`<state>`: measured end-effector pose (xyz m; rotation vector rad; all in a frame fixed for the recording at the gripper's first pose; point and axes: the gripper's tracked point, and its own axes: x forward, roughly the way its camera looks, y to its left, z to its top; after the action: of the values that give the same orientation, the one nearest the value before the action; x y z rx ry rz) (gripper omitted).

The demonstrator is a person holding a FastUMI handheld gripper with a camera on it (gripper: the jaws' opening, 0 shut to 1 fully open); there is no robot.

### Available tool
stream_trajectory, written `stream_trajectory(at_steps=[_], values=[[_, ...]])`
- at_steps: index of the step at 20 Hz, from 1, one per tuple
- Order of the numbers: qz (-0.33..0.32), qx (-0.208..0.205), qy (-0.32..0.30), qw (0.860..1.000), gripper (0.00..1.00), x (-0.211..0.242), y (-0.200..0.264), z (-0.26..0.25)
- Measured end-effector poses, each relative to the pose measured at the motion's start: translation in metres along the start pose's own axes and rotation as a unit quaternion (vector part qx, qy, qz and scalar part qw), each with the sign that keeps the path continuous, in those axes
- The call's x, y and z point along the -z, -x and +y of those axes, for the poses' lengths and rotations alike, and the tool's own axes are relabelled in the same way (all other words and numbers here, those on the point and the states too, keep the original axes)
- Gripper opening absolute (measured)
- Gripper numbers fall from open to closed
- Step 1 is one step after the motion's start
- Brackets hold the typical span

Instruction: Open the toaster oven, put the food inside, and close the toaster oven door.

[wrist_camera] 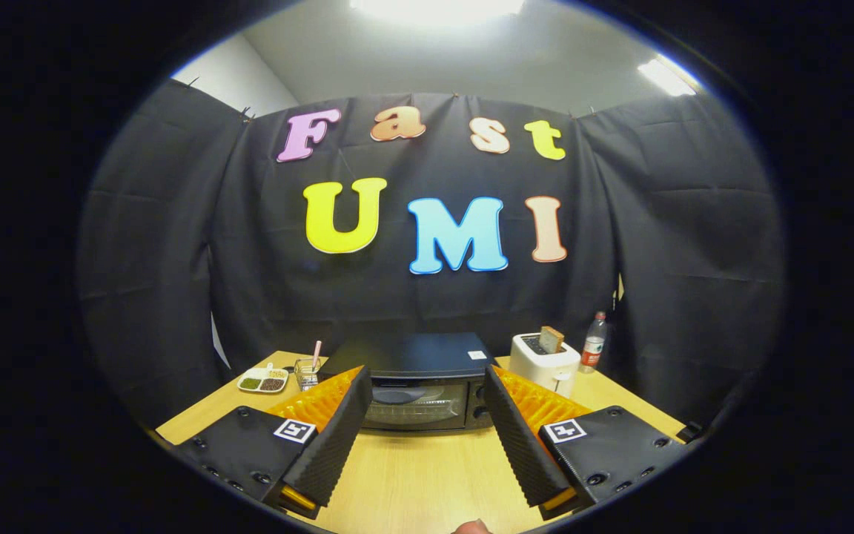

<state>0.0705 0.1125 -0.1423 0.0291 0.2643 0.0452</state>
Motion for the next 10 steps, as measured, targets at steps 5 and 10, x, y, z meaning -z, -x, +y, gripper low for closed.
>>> stream_trajectory(at_steps=[5, 10], values=[[-0.023, 0.019, 0.015, 0.999, 0.96, -0.024, 0.051, -0.048], [-0.039, 0.031, 0.026, 0.998, 0.96, -0.029, 0.079, -0.089]])
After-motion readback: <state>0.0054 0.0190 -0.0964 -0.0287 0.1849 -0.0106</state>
